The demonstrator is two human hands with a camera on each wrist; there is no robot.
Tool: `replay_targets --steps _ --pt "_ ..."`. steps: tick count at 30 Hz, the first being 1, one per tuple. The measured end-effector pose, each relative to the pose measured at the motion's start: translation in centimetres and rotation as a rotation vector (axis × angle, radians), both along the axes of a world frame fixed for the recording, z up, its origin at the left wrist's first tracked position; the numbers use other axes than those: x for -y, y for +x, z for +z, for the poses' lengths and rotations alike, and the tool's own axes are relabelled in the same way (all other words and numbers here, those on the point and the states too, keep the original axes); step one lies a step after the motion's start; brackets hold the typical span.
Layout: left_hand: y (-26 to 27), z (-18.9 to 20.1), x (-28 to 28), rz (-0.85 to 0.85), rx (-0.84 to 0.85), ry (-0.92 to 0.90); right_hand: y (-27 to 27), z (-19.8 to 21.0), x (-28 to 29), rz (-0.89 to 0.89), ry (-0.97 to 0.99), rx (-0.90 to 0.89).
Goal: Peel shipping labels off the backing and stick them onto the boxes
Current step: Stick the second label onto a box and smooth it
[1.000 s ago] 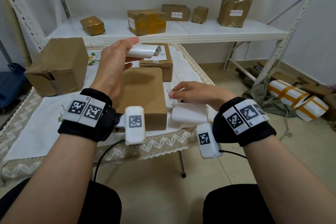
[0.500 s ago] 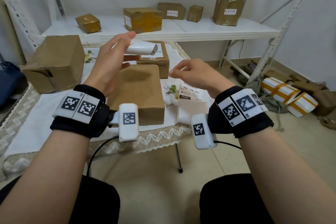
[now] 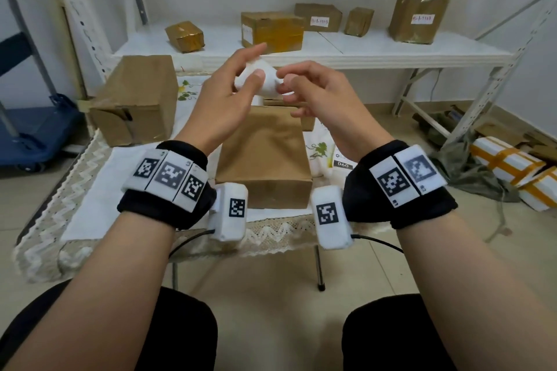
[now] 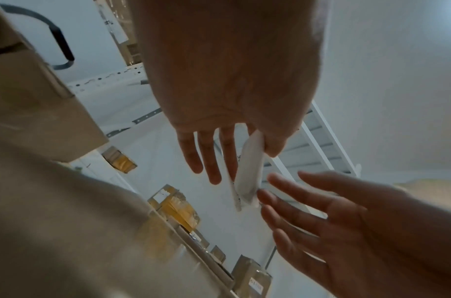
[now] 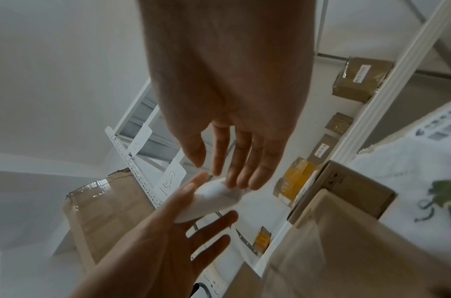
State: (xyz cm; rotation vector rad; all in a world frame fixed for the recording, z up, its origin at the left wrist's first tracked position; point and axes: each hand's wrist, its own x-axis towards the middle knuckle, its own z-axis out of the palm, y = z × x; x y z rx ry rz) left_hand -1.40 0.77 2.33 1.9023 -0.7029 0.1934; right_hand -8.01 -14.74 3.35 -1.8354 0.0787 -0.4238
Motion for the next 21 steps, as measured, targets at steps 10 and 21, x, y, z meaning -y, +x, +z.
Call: replay_targets --steps 10,21 --pt "0.5 -0.9 0.8 -0.014 0.176 0.163 2.0 -0.2 -2.0 0.054 0.349 -0.078" --pt "0.4 -1.4 0.8 -0.011 0.137 0.189 2.8 -1.4 -1.7 -0.11 0.482 -0.09"
